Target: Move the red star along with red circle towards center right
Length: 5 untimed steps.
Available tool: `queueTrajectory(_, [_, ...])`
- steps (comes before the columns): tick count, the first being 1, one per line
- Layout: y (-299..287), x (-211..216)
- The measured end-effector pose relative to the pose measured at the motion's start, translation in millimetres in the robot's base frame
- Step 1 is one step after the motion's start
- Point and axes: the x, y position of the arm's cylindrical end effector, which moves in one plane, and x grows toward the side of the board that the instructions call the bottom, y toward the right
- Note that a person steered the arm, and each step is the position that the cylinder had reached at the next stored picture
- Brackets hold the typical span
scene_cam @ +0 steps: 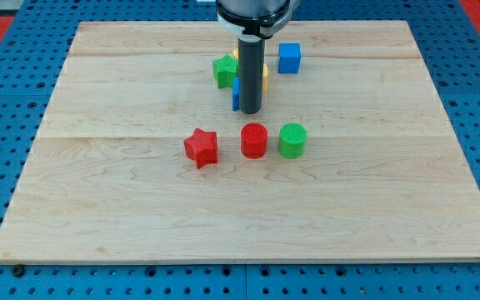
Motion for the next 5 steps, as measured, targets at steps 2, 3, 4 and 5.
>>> queueTrajectory(2, [-31.6, 0.4])
queueTrajectory(3, [-32.0, 10.2])
queueTrajectory(4, [-47.4, 19.9])
queueTrajectory(5, [-82.8, 17.5])
